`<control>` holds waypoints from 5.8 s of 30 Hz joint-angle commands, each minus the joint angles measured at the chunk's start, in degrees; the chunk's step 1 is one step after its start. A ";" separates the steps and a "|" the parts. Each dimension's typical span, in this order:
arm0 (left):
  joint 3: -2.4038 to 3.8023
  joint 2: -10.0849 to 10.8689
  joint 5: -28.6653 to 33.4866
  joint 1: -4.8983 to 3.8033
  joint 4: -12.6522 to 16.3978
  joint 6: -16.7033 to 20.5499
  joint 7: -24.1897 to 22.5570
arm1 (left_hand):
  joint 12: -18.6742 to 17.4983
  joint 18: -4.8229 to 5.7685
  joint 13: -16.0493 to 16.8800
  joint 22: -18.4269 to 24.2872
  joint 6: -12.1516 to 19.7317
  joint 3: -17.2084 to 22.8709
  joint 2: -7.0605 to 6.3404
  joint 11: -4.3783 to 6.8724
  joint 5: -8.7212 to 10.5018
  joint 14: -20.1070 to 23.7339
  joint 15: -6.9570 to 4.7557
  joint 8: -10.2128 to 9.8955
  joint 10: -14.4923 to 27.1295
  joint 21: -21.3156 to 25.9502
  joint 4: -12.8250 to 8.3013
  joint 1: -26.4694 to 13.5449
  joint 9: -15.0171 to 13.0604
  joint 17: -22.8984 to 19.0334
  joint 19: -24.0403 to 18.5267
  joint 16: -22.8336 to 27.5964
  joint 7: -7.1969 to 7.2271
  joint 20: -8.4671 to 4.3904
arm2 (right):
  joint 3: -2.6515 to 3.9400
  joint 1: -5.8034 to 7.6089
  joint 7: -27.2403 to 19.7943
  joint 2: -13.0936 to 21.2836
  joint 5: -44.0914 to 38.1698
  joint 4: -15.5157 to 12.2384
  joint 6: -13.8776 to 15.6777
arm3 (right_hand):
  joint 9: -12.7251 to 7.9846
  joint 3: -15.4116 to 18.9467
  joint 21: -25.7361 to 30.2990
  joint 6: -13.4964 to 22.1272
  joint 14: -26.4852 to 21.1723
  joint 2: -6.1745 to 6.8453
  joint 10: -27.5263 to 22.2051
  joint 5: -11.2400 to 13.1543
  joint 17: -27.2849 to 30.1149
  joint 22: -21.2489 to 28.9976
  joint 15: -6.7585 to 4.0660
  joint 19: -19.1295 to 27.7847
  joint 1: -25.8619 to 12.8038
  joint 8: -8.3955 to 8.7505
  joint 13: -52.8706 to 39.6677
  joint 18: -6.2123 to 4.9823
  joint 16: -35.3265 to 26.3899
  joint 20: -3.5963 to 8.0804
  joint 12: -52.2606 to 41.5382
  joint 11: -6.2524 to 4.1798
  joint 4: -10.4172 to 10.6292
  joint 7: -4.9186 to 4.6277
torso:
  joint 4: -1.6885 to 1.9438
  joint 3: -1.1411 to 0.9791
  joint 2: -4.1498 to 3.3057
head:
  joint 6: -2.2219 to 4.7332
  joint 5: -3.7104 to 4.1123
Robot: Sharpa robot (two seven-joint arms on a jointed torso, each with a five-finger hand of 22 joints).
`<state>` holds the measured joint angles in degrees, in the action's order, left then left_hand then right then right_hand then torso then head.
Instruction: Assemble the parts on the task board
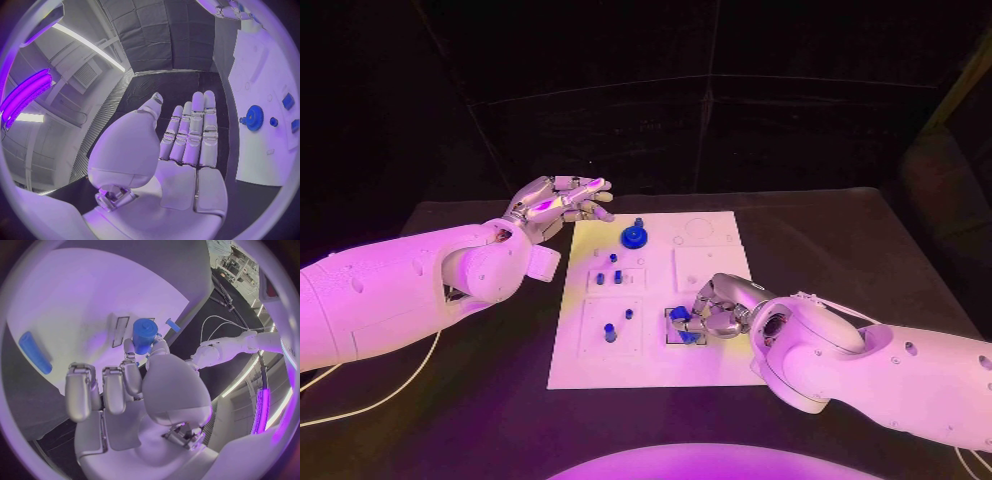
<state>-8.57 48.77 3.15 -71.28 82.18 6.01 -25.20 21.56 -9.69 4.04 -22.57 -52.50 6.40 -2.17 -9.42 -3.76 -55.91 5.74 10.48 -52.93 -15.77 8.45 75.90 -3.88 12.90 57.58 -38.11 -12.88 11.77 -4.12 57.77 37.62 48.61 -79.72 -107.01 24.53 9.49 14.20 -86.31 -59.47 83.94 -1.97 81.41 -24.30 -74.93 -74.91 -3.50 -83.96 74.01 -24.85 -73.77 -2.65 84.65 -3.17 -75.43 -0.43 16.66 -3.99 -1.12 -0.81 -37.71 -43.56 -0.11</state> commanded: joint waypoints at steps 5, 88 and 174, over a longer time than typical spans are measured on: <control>0.04 -0.14 0.24 -0.08 0.07 -0.58 -0.19 | 0.41 -0.76 -0.07 0.08 0.30 -0.40 0.23 0.09 0.01 -0.47 0.01 0.30 0.49 0.27 0.04 0.26 0.01 -0.10 0.57 0.27 0.00 0.03 | -0.01 0.06 1.20 -1.26 -2.06 0.90 -0.86 | 0.01 0.42 -0.28 -0.36 3.78 -0.09 0.39 0.38 -2.46 -9.71 -0.49 -1.71 -0.61 -0.16 0.07 1.16 0.24 0.52 -0.21 -0.03 0.00 0.19 | -0.03 -0.04 0.03 | 0.00 -0.13; 0.00 0.20 0.24 -0.05 -0.20 -0.34 0.13 | 0.50 -0.74 -0.09 0.36 0.55 -0.60 0.29 0.02 -0.01 -0.35 0.08 0.33 0.77 0.43 -0.04 0.59 0.03 -0.16 0.57 0.36 -0.08 0.05 | 0.02 0.08 -7.97 6.77 -6.38 -3.64 4.23 | 2.58 -4.50 -0.17 5.80 3.77 -0.42 -0.79 8.45 -2.75 -10.06 0.42 -1.79 5.05 2.34 0.77 1.22 -0.32 0.06 4.75 1.28 -5.90 -1.63 | -0.03 -0.07 0.06 | 0.19 0.26; -0.07 0.34 0.24 -0.02 -0.04 -0.70 0.34 | 0.61 -0.74 -0.08 0.53 0.59 -0.75 0.34 0.01 -0.01 -0.35 0.08 0.42 0.85 0.50 -0.04 0.73 0.02 -0.18 0.62 0.37 -0.08 0.07 | -0.06 -1.47 3.16 11.02 -16.86 -2.14 -14.38 | 4.05 -5.26 0.18 -0.71 3.55 -2.14 -1.77 1.32 -2.04 -9.97 -0.36 -1.60 14.63 6.95 1.93 1.13 -1.22 0.50 7.93 0.15 -9.50 -0.37 | -0.25 -0.06 0.09 | 0.07 2.60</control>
<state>-8.67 49.10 3.26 -71.24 82.08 6.00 -24.68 21.98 -9.70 4.04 -22.13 -52.30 6.10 -1.87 -9.42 -3.76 -55.91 5.74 10.71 -52.51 -15.54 8.45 76.19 -3.88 12.80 57.78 -38.11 -13.08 11.97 -3.63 56.87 38.67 59.53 -98.87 -109.44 10.75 13.39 9.15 -86.06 -60.32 83.93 -0.68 79.68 -22.70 -74.91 -74.91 -3.49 -83.97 85.17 -17.75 -71.88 -2.20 83.69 -2.97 -67.68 -0.03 7.12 -4.69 -1.29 -0.86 -37.61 -43.46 2.50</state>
